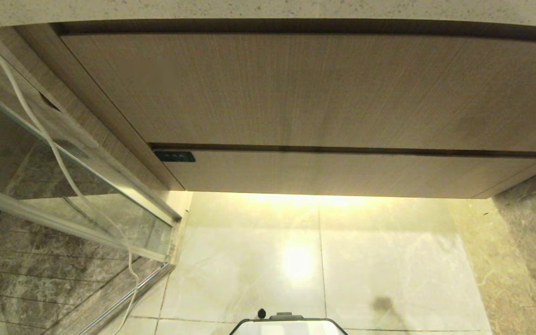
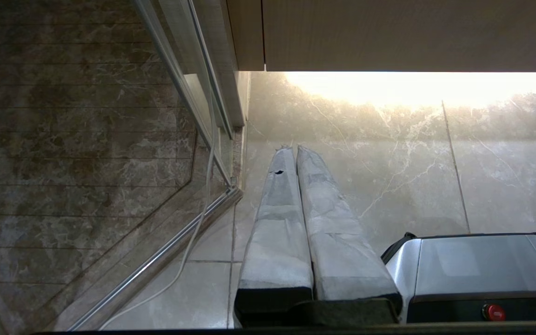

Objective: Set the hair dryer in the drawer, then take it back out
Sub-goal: Pull open the drawer

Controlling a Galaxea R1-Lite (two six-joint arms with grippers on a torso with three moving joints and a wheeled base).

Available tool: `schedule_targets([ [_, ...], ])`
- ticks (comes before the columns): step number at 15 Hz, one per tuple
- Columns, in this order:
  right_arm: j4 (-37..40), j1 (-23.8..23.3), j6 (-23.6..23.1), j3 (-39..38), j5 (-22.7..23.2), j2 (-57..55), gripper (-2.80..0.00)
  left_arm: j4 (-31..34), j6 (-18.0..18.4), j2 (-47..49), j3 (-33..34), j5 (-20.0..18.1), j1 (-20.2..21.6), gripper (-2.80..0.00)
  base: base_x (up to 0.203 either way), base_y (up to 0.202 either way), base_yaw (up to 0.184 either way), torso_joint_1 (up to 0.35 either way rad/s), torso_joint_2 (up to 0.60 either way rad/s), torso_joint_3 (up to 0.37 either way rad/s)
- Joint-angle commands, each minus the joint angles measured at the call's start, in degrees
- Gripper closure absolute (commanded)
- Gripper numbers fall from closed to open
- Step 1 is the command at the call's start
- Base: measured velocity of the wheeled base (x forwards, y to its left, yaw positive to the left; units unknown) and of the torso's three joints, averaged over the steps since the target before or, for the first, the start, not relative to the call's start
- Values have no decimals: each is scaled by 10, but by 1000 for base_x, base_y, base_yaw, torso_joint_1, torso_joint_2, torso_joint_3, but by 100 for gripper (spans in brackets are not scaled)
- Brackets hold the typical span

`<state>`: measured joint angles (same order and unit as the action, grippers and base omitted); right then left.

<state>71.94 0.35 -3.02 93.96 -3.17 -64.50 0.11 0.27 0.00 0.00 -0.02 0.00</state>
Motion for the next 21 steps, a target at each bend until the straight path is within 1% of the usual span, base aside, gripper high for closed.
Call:
schedule_targets([
  [1, -9, 1, -26, -3, -46, -11, 0, 0, 0, 0, 1, 0, 0, 0, 0, 0, 0, 0, 0, 0],
  [2, -9, 1, -42, -4, -75, -12, 0, 0, 0, 0, 1, 0, 0, 0, 0, 0, 0, 0, 0, 0],
  [3, -13, 1, -46, -14, -108, -12, 0, 0, 0, 0, 1, 0, 0, 0, 0, 0, 0, 0, 0, 0],
  [4, -12, 1, -48, -21, -118, -10, 0, 0, 0, 0, 1, 0, 0, 0, 0, 0, 0, 0, 0, 0],
  [11, -12, 8, -46, -69, -112, 15, 0, 0, 0, 0, 1, 0, 0, 0, 0, 0, 0, 0, 0, 0],
  [14, -11, 29, -46, -66, -112, 13, 0, 0, 0, 0, 0, 0, 0, 0, 0, 0, 0, 0, 0, 0],
  [17, -18, 25, -48, -68, -114, 5, 0, 0, 0, 0, 1, 0, 0, 0, 0, 0, 0, 0, 0, 0],
  [19, -11, 25, -51, -85, -112, 25, 0, 0, 0, 0, 1, 0, 0, 0, 0, 0, 0, 0, 0, 0],
  [21, -11, 25, -54, -81, -101, 21, 0, 0, 0, 0, 1, 0, 0, 0, 0, 0, 0, 0, 0, 0],
])
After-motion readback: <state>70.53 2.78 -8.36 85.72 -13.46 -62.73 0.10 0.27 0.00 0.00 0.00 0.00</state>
